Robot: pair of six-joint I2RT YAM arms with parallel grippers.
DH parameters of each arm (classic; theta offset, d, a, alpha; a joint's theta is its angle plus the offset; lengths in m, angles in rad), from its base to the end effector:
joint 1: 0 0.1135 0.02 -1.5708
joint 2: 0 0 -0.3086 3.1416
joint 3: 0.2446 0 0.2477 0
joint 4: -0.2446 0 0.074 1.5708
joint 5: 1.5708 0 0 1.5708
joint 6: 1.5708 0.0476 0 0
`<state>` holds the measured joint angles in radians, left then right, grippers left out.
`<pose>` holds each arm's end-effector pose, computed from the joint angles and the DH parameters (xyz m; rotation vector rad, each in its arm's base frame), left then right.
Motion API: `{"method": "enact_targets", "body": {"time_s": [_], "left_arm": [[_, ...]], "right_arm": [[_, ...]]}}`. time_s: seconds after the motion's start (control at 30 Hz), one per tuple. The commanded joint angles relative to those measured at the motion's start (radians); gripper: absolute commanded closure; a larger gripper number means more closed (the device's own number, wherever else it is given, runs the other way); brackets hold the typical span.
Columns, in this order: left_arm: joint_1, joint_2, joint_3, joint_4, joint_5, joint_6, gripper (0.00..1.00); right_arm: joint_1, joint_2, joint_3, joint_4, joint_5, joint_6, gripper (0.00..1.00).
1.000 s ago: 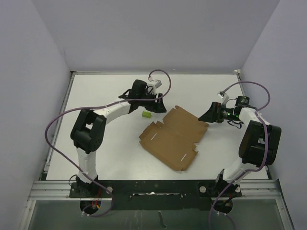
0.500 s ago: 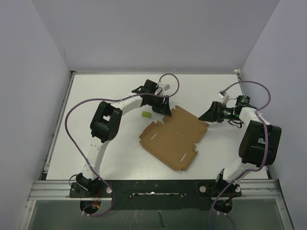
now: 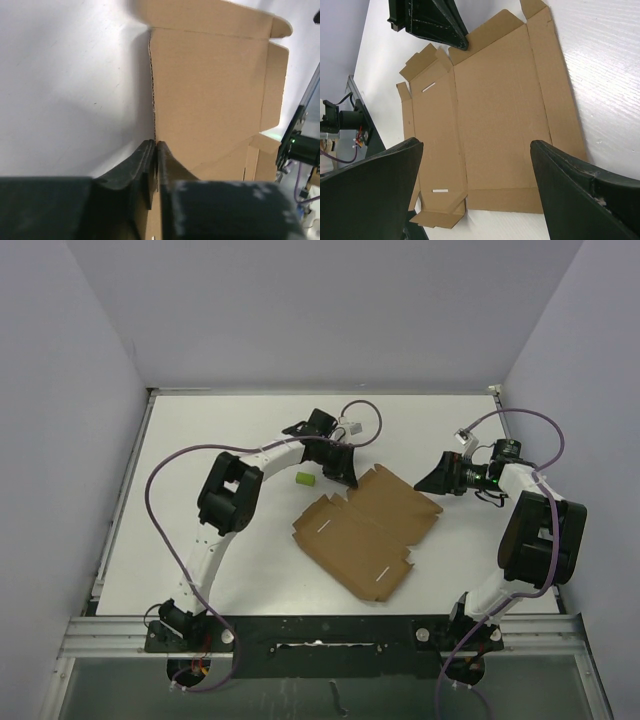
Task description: Fold the paper box
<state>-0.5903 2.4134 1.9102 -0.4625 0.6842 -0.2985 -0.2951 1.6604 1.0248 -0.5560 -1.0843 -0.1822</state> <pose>0.4426 -0.3327 0.1643 0.6727 2.5636 -1.2004 0.3110 -0.0506 0.2370 -0.1333 2.2706 1.2199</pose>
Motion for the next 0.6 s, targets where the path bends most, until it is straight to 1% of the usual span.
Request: {"method": "enact_targets", "body": {"time_s": [0.0,0.07,0.17,0.3,0.37,0.43,0.47,0.57], "left_arm": [[-0.001,-0.008,0.022,0.095,0.106,0.071,1.00],[0.002,-0.051,-0.038,0.196,0.164,0.096,1.00],[0.002,-0.163,-0.192,0.371,0.177,0.172,1.00],[0.000,-0.328,-0.450,0.703,0.184,0.239,1.00],[0.000,-0.383,-0.548,0.838,0.184,0.251,1.00],[0.000,-0.416,-0.616,0.951,0.188,0.251,1.00],[0.000,-0.425,-0.642,0.977,0.187,0.247,1.00],[0.000,-0.440,-0.689,1.077,0.185,0.231,1.00]], "right_arm": [[-0.005,-0.016,0.037,-0.002,-0.043,-0.019,0.07],[-0.002,-0.021,0.041,-0.017,-0.036,-0.039,0.07],[0.020,-0.061,0.057,-0.052,0.033,-0.108,0.07],[0.022,-0.117,0.054,-0.047,0.073,-0.151,0.06],[0.015,-0.128,0.061,-0.063,0.086,-0.176,0.04],[0.008,-0.129,0.061,-0.071,0.076,-0.181,0.01],[0.006,-0.126,0.061,-0.078,0.061,-0.184,0.00],[0.017,-0.097,0.070,-0.111,0.015,-0.201,0.02]]}}
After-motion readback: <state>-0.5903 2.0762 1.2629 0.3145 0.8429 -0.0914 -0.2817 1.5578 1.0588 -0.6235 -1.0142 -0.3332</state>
